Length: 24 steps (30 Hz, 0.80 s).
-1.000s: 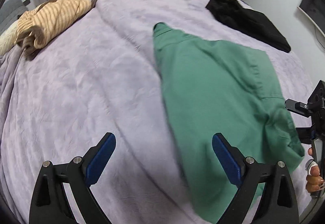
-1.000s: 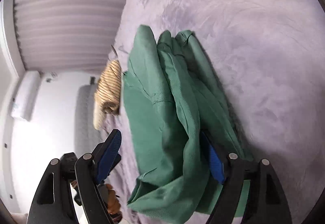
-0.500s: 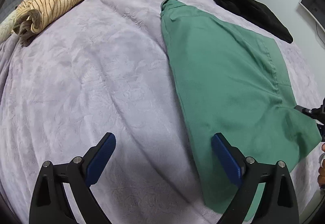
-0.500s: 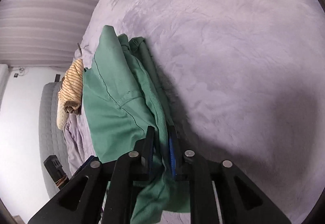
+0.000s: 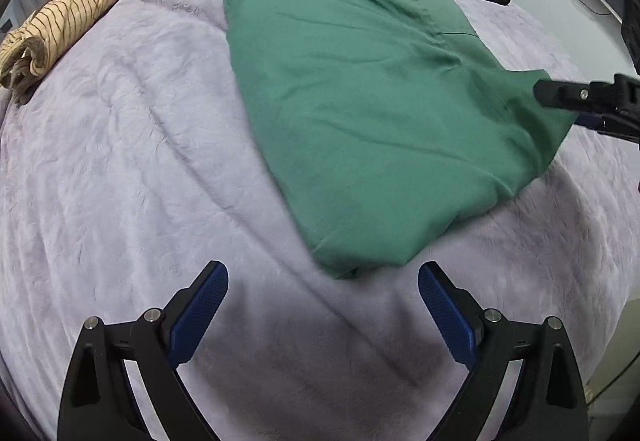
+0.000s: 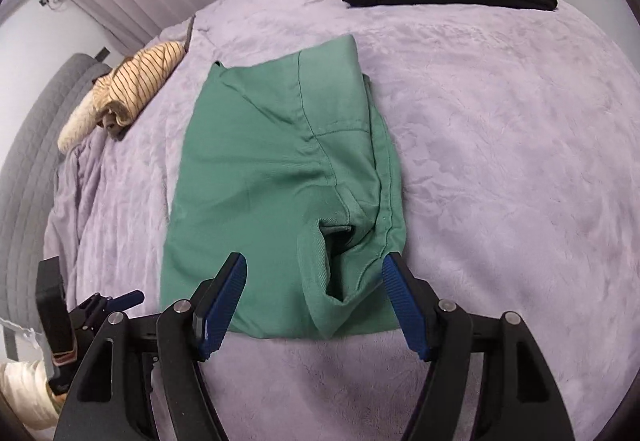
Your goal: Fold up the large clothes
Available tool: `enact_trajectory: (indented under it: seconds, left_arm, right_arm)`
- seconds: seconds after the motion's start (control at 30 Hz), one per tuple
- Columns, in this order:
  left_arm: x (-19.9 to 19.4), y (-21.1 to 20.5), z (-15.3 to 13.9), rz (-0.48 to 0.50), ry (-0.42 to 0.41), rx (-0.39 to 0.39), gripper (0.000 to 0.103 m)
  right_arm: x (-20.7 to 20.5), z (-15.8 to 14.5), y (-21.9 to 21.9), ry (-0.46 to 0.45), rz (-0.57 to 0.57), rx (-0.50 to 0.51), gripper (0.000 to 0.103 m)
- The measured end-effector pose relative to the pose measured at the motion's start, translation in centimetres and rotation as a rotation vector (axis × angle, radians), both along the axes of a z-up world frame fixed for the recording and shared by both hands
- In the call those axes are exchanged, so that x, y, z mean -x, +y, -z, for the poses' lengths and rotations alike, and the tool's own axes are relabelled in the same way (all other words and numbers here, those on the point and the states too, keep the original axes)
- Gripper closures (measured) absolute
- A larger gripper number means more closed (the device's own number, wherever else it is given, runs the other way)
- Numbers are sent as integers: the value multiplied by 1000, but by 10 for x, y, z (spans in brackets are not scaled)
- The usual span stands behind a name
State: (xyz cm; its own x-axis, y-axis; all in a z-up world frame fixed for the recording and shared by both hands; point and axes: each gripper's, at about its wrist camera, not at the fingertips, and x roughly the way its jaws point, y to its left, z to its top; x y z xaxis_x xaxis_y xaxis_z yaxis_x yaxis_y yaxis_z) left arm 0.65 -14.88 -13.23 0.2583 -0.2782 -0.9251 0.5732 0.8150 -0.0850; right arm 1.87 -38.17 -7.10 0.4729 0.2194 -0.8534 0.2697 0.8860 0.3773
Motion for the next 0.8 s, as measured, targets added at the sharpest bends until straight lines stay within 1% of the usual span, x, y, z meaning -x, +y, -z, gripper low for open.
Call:
enact_trajectory:
  seconds: [0.03,0.07,0.1,0.17,0.2,0.23,0.27,0.3,0.37,0.43,0.5,0.53,0.6,0.67,0.7,0.77,0.8]
  left_arm:
    - [-3,-5,0,-27,-34,-23,6]
    - [-7,-6,1,-62,-69,-50,6]
    - [-13,-3,2,-89,-87,-58,6]
    - [-19,8,6,-105,-67,-30,5]
    - [-20,12,9,-99,-60,-28,5]
    - [-20,12,11,-89,-60,-35,5]
    - [-18,12,13,-82,-64,-39,5]
    - [-17,11,14,-76,-69,-37,5]
    - [-15,8,18,-64,-74,-41,5]
    - [-12,12,20,-51,-74,-52,5]
    - [-9,21,20,-38,-49,-51,5]
    - [-8,27,20,-33,-37,-59,5]
    - [-5,40,14,-42,-28,-80,5]
    - [-8,56,2,-75,-4,-53,5]
    - [-13,64,-6,-106,2,-33,5]
    - [-25,71,-19,-161,-11,1,5]
    - [-33,71,-24,-179,-20,18,5]
  right_arm:
    - [-5,8,2,39,-13,5,41]
    - [-9,14,4,70,-28,4,83]
    - [-10,16,6,84,-39,2,98]
    - [0,8,-1,64,-19,-3,98]
    - [7,7,-7,65,2,-7,98]
    - [14,11,-14,72,27,-42,98]
    - [22,23,-23,90,65,-107,98]
    - [29,37,-28,112,86,-149,98]
    - [37,68,-31,151,100,-178,98]
    - [46,93,-36,148,139,-254,98]
    - [59,100,-45,118,207,-349,98]
    - [65,100,-48,115,220,-370,98]
    - [76,94,-50,127,226,-382,98]
    - [87,81,-53,133,238,-375,90]
    - [92,71,-56,125,248,-356,90]
    - [95,46,-61,69,244,-310,90]
    - [92,36,-61,44,237,-289,88]
